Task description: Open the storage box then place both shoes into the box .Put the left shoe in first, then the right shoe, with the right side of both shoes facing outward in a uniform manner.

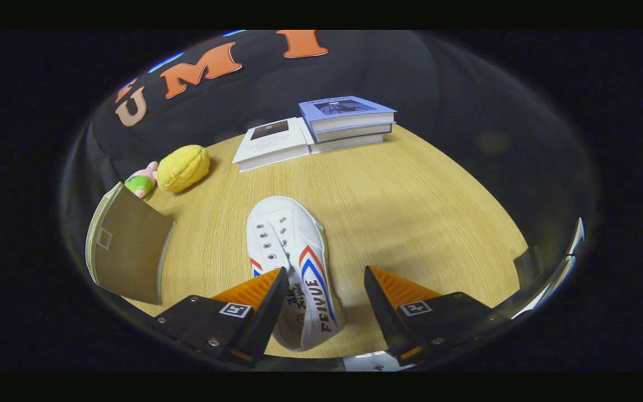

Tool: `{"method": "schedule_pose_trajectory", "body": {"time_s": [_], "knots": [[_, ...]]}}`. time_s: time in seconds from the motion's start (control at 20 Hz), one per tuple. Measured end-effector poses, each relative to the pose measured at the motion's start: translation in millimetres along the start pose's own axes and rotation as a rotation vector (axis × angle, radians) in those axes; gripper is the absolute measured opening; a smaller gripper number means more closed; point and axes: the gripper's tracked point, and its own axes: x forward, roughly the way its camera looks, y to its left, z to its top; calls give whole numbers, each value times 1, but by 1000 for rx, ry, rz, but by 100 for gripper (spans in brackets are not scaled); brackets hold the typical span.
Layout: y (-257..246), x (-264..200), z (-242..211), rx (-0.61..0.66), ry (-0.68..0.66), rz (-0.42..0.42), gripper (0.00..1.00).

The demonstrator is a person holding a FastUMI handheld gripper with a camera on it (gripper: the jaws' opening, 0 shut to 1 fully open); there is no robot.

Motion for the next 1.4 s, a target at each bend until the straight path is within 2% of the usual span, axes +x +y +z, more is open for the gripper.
{"method": "schedule_pose_trajectory", "body": {"time_s": [0.05, 0.15, 0.2, 0.4, 0.5, 0.95, 1.4], "knots": [[4, 3, -6, -5, 14, 22, 78], [4, 9, -11, -22, 22, 32, 63], [4, 11, -15, -27, 28, 33, 46], [-2, 9, -4, -34, 7, -2, 4], [-1, 2, -3, 1, 7, -9, 1], [42, -53, 37, 95, -84, 0, 1], [154, -116, 66, 187, -175, 28, 1]]}}
